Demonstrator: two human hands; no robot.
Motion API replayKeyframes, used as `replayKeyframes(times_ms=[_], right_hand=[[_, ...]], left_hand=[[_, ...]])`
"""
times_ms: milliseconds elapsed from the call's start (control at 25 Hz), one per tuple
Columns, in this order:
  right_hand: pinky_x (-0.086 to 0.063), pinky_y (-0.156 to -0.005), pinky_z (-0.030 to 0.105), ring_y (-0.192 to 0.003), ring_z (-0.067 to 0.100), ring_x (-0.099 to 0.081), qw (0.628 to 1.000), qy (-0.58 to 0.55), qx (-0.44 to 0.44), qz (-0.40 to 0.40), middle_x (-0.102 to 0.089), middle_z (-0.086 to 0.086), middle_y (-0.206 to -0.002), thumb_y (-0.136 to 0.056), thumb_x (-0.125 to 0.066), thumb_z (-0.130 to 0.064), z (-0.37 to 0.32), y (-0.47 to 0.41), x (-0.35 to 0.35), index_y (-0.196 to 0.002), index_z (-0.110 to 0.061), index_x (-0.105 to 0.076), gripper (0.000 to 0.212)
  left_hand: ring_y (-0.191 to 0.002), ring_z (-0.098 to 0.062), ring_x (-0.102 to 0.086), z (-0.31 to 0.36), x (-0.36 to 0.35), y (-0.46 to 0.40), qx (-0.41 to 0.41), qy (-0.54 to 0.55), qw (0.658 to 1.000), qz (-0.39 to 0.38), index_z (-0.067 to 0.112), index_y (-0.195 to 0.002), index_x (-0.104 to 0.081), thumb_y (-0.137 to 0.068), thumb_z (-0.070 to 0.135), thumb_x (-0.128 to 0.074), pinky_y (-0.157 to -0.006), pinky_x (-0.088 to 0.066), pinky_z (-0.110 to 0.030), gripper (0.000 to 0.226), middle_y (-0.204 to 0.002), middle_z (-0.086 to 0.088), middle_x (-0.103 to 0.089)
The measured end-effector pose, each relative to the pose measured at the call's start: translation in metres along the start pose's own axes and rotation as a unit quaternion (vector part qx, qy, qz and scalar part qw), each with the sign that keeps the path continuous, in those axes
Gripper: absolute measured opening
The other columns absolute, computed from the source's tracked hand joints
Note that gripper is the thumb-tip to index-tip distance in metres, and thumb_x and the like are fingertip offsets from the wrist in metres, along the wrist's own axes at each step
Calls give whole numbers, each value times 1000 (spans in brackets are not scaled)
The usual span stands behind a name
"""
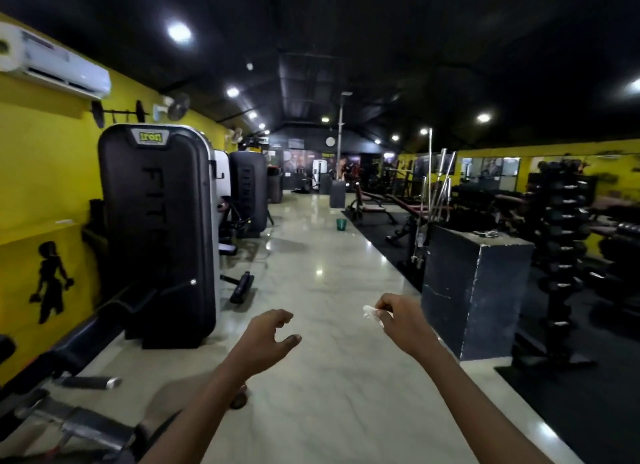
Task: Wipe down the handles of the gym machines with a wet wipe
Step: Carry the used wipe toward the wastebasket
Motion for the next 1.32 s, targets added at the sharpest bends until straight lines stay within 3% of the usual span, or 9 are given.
replayKeyframes(times_ms=[200, 440, 640, 960, 1120, 1320], right_hand=[[-45, -65, 28, -71, 17, -62, 1000, 7, -10, 29, -68, 5, -75, -82, -61, -8, 48, -110, -31, -78, -7, -68, 8], [-34, -53, 16, -76, 16, -61, 999, 16, -16, 25, -68, 4, -78, -84, -60, -9, 146, -263, -96, -79, -8, -67, 8], [-36, -57, 26, -72, 20, -59, 999, 37, -15, 2, -66, 6, -76, -83, -59, -8, 218, -404, -135, -79, -8, -67, 9], [-53, -58, 37, -59, 21, -60, 999, 10, -11, -33, -60, 3, -62, -80, -54, -3, 325, -598, -246, -69, -19, -57, 19], [-52, -47, 43, -52, 23, -59, 1000, -2, -8, -26, -60, 6, -65, -80, -53, -4, 380, -711, -307, -75, -23, -43, 21], [-50, -50, 44, -54, 23, -58, 999, -32, -16, -5, -56, 6, -62, -77, -54, 0, 423, -870, -361, -70, -19, -43, 23]], left_hand=[[-105, -10, -57, -33, -32, -133, -19, 2, 999, -25, 10, -121, -59, -70, 50, -58, -89, -47, -21, 65, -114, 0, -62], [-107, -12, -57, -95, -101, -302, -14, 20, 999, -22, 11, -122, -58, -75, 46, -66, -90, -47, -22, 59, -114, 0, -61], [-106, -9, -56, -135, -142, -449, 40, 84, 996, 9, 11, -123, -58, -81, 30, -73, -85, -44, -16, 48, -114, 0, -62], [-107, -9, -56, -236, -220, -656, 67, 103, 992, 3, 10, -124, -57, -80, 28, -74, -86, -44, -18, 50, -114, 1, -61], [-110, -11, -56, -299, -244, -778, 62, 94, 994, -5, 11, -126, -56, -80, 28, -74, -88, -44, -17, 52, -117, 0, -61], [-111, -11, -56, -353, -252, -950, 50, 85, 995, -14, 11, -126, -56, -80, 29, -73, -93, -44, -21, 52, -119, -1, -61]])
Point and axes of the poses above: each hand's wrist, its own y-axis away from the middle knuckle, its own x-axis out of the back of the hand, z = x × y, the point moved 5 cm from there along -y, towards the middle knuckle
